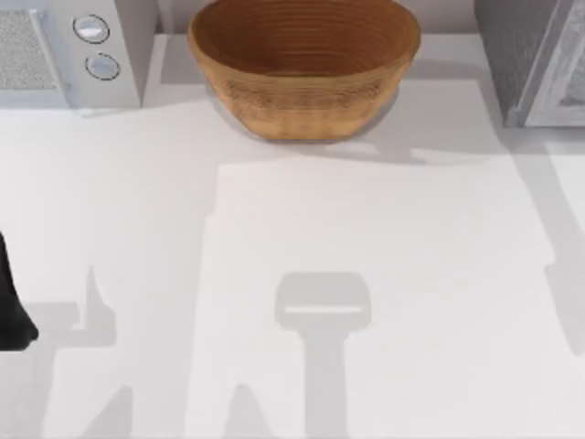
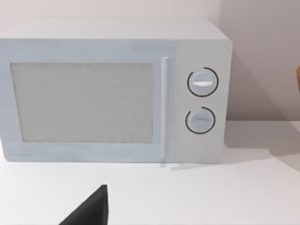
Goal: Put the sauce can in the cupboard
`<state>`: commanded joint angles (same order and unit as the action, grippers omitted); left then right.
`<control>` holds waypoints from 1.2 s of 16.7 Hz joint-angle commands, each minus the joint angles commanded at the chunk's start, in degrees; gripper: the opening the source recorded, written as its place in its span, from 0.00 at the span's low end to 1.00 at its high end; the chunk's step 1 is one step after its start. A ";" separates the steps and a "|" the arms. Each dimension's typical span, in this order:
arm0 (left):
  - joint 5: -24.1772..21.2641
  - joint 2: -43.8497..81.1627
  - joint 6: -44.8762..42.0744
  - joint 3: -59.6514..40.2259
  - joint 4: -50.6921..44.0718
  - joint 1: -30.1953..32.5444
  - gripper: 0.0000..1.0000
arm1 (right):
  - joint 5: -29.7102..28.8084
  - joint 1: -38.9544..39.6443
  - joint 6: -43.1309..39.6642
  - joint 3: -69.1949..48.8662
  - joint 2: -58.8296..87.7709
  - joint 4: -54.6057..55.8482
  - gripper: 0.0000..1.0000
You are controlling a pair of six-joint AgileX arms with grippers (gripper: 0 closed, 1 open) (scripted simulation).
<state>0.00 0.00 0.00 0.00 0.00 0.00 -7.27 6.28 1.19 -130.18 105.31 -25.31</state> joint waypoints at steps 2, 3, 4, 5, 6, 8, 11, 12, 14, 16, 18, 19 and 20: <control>0.00 0.00 0.00 0.00 0.00 0.00 1.00 | 0.34 -0.37 -0.12 -1.51 1.59 0.37 0.00; 0.00 0.00 0.00 0.00 0.00 0.00 1.00 | 0.34 -0.38 -0.12 -1.54 1.62 0.37 0.00; 0.00 0.00 0.00 0.00 0.00 0.00 1.00 | 0.34 -0.38 -0.12 -1.54 1.62 0.37 0.00; 0.00 0.00 0.00 0.00 0.00 0.00 1.00 | 0.34 -0.38 -0.12 -1.54 1.62 0.37 0.00; 0.00 0.00 0.00 0.00 0.00 0.00 1.00 | 0.34 -0.38 -0.12 -1.54 1.62 0.37 0.00; 0.00 0.00 0.00 0.00 0.00 0.00 1.00 | 0.34 -0.38 -0.12 -1.54 1.62 0.37 0.15; 0.00 0.00 0.00 0.00 0.00 0.00 1.00 | 0.34 -0.38 -0.12 -1.54 1.62 0.37 0.38; 0.00 0.00 0.00 0.00 0.00 0.00 1.00 | 0.34 -0.38 -0.12 -1.54 1.62 0.37 0.45; 0.00 0.00 0.00 0.00 0.00 0.00 1.00 | 0.34 -0.38 -0.12 -1.54 1.62 0.37 0.60; 0.00 0.00 0.00 0.00 0.00 0.00 1.00 | 0.34 -0.38 -0.12 -1.54 1.62 0.37 0.75; 0.00 0.00 0.00 0.00 0.00 0.00 1.00 | 0.34 -0.38 -0.12 -1.54 1.62 0.37 0.90; 0.00 0.00 0.00 0.00 0.00 0.00 1.00 | 0.34 -0.38 -0.12 -1.54 1.62 0.37 0.98; 0.00 0.00 0.00 0.00 0.00 0.00 1.00 | 0.34 -0.38 -0.12 -1.54 1.62 0.37 1.00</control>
<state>0.00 0.00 0.00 0.00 0.00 0.00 -6.92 5.90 1.07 -131.71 106.93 -24.94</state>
